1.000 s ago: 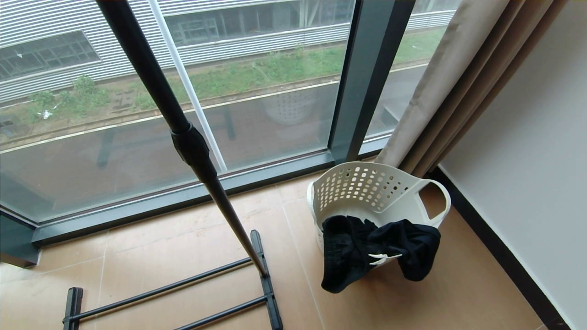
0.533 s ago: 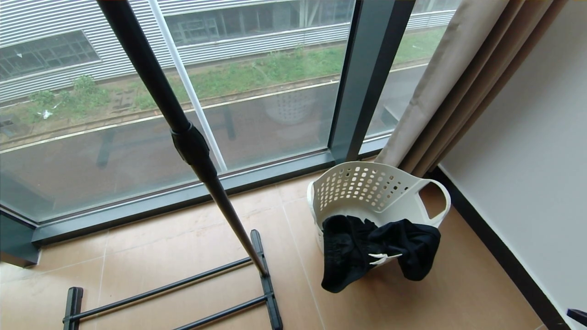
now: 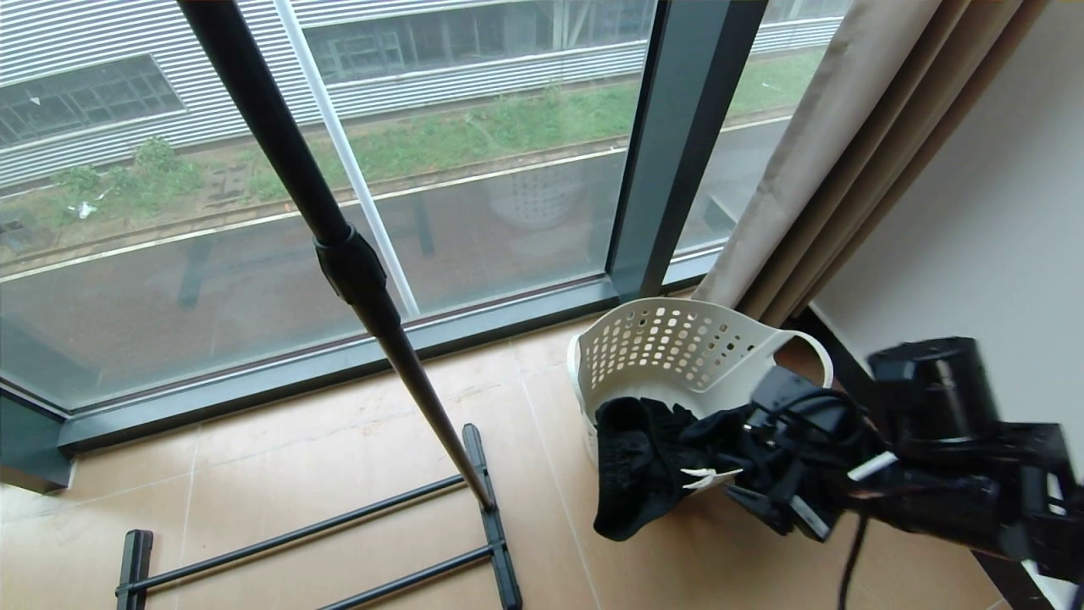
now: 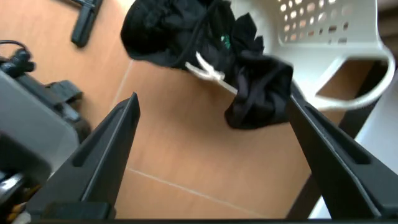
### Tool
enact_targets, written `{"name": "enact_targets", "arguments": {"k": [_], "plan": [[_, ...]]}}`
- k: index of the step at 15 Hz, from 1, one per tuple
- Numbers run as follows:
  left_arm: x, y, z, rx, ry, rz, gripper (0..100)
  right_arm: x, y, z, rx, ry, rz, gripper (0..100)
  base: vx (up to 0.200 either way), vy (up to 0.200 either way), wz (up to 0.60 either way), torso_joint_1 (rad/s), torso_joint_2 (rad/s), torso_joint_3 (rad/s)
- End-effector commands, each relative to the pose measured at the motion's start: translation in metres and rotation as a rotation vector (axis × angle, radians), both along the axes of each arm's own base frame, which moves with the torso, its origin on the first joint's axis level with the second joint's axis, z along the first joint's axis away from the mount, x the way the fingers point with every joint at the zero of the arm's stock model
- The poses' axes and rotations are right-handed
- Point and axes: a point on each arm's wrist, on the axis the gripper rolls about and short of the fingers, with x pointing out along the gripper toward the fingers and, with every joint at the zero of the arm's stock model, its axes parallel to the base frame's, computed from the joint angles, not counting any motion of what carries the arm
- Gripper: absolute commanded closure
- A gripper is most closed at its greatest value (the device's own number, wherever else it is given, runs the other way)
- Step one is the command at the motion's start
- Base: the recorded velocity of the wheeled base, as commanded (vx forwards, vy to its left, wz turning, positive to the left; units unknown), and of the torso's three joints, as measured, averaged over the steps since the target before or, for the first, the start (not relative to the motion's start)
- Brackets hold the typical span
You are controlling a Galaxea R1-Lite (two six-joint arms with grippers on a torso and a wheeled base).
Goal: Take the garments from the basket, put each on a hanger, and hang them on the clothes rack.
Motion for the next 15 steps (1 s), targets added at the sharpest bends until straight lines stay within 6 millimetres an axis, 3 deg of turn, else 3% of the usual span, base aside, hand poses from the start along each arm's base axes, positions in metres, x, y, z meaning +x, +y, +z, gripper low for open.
{"name": "enact_targets", "arguments": {"k": [1,2,4,5,7,10,15], "plan": [[0.000,0.000,0.000,0.000,0.002,0.000,0,0.073,0.064,-0.052,-0.167,0.022,0.034,0,0.000,0.000,0.00,0.000,0.00,0.000],[0.000,0.000,0.000,0.000,0.002,0.000,0,0.096,0.074,-0.064,-0.226,-0.009,-0.005,0,0.000,0.000,0.00,0.000,0.00,0.000],[0.000,0.000,0.000,0.000,0.002,0.000,0,0.119,0.084,-0.068,-0.249,-0.051,-0.057,0,0.000,0.000,0.00,0.000,0.00,0.000],[0.000,0.000,0.000,0.000,0.002,0.000,0,0.138,0.085,-0.069,-0.252,-0.078,-0.095,0,0.000,0.000,0.00,0.000,0.00,0.000],[0.000,0.000,0.000,0.000,0.002,0.000,0,0.157,0.081,-0.078,-0.268,-0.093,-0.126,0,0.000,0.000,0.00,0.000,0.00,0.000],[0.000,0.000,0.000,0.000,0.002,0.000,0,0.174,0.071,-0.093,-0.291,-0.087,-0.154,0,0.000,0.000,0.00,0.000,0.00,0.000],[0.000,0.000,0.000,0.000,0.002,0.000,0,0.189,0.078,-0.099,-0.269,-0.103,-0.148,0,0.000,0.000,0.00,0.000,0.00,0.000]]}}
